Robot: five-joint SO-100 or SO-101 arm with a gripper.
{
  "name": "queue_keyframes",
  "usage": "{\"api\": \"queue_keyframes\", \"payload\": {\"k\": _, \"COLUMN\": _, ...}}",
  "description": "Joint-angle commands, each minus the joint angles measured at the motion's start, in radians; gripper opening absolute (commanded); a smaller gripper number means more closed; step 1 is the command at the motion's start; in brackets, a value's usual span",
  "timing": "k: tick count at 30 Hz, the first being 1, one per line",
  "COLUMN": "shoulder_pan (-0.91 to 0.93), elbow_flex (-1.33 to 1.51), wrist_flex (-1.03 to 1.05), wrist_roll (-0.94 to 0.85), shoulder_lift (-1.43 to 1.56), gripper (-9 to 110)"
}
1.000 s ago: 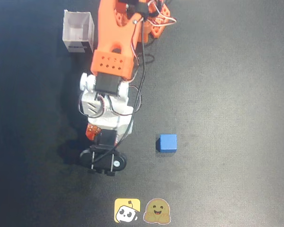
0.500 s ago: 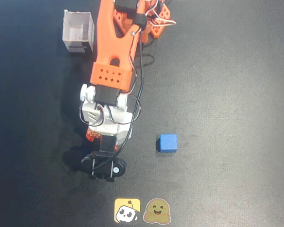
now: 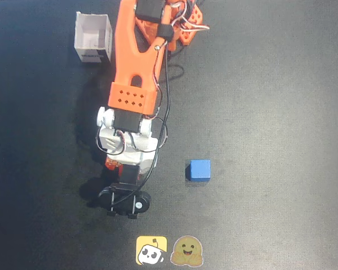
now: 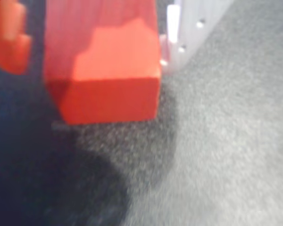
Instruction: Put the red cube on top of the blue cube.
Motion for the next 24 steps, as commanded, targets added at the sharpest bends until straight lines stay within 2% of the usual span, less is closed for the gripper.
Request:
{"api": "queue_keyframes", "payload": {"k": 1, "shoulder_pan": -0.003, "elbow_flex": 0.0, "wrist_flex": -0.011, "wrist_roll": 0.008, "shoulder_lift": 0.006, "gripper": 8}}
{"api": "queue_keyframes", "payload": {"k": 7, "shoulder_pan": -0.002, "elbow_flex": 0.009, "wrist_flex": -0.011, "wrist_roll": 0.008, "shoulder_lift": 0.014, "gripper": 3}}
{"api": "queue_keyframes", "payload": {"k": 16, "shoulder_pan": 0.002, "elbow_flex": -0.018, "wrist_flex": 0.017, "wrist_roll": -0.006, "shoulder_lift": 0.061, "gripper": 5}}
{"api": "queue_keyframes", "payload": {"k": 24, "shoulder_pan": 0.002, "elbow_flex": -0.183, "wrist_flex": 0.186, "wrist_roll": -0.034, "shoulder_lift": 0.126, "gripper": 5}}
